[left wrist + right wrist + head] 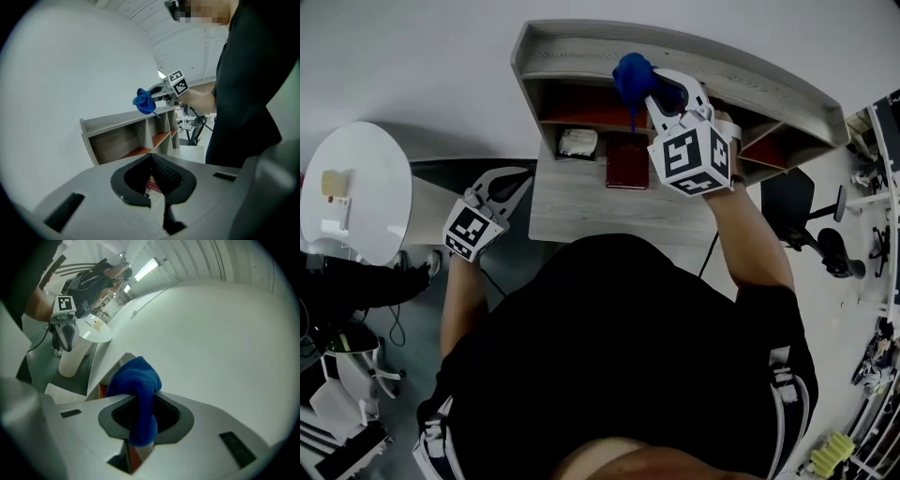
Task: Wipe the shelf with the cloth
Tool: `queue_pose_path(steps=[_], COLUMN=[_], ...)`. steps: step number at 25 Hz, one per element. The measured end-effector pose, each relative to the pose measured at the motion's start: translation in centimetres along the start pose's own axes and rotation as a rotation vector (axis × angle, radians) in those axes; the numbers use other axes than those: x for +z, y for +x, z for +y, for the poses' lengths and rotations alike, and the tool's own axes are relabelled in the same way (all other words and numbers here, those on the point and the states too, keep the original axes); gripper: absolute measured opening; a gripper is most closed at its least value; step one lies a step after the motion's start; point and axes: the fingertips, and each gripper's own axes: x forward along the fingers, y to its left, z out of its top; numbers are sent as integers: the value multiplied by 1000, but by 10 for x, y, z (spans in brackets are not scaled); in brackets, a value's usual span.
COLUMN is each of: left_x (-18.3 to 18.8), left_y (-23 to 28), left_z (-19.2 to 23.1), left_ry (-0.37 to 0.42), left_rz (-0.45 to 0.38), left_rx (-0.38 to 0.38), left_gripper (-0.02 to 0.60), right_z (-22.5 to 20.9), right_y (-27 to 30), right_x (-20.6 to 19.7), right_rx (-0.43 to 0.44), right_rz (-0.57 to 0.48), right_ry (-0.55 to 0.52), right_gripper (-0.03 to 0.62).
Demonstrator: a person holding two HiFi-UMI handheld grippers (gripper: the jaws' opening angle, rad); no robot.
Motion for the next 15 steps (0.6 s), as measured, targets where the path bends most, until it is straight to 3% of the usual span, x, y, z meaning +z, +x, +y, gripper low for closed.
queue_pose_path(steps=[15], left_x=[19], left_y=[53], left_z=[-7], left_ry=[0], left_rz=[-46], left_rx=[-80], left_gripper=[14], right_z=[43], right_y=[-67], right_x=[-115], right_rx=[21], right_rz=[149], right_ry=[235], right_gripper=[75])
